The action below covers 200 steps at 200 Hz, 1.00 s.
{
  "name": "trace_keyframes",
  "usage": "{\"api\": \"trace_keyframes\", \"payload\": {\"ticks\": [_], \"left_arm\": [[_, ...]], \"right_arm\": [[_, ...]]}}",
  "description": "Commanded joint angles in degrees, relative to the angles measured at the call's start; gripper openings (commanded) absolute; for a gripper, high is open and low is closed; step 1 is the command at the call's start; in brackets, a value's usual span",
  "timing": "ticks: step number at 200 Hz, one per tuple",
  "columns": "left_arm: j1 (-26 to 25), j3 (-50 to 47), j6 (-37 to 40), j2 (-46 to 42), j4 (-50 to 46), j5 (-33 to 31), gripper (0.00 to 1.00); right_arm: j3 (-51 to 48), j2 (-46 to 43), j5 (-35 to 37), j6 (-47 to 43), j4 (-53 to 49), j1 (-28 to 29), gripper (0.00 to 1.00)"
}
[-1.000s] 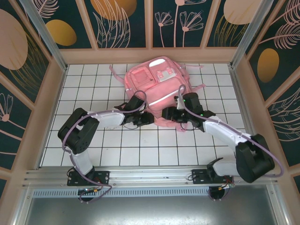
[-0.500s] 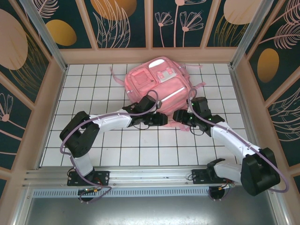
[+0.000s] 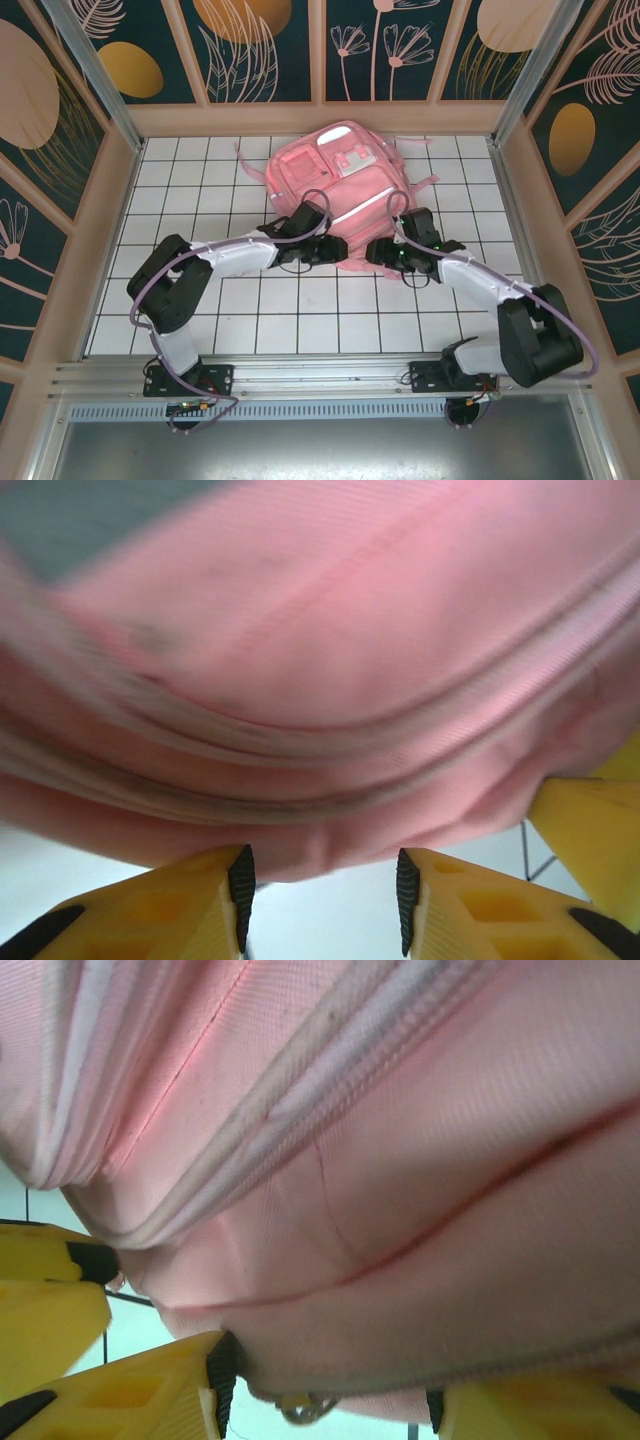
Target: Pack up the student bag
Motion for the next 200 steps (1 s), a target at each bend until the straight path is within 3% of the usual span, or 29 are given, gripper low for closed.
{"api": "trace_keyframes", "payload": {"ticks": [1, 35, 77, 103, 153, 200], "left_arm": [[2.5, -1.7, 0.1, 1.9, 0.4, -1.1, 0.44], [2.5, -0.1, 1.1, 6.4, 0.6, -0.4, 0.44], [2.5, 0.3, 1.5, 8.9, 1.8, 0.6, 0.43], [2.6, -0.1, 1.8, 8.2, 1.7, 0.3, 0.44], [2.6, -1.1, 2.0, 7.2, 1.7, 0.0, 0.43], [2.6, -1.5, 2.5, 5.7, 1.1, 0.0, 0.43]], "right_arm": [[3.5, 3.5, -2.4, -1.9, 5.1, 2.4, 0.55], [8.7, 8.0, -5.4, -3.3, 5.3, 7.6, 0.54], [9.2, 9.8, -13.0, 0.1, 8.5, 7.7, 0.54], [8.5, 9.6, -13.0, 1.1, 9.3, 7.7, 0.51], [6.5, 8.4, -9.3, 0.5, 7.4, 6.3, 0.23], [4.0, 5.8, -9.0, 0.2, 7.4, 5.4, 0.08]]}}
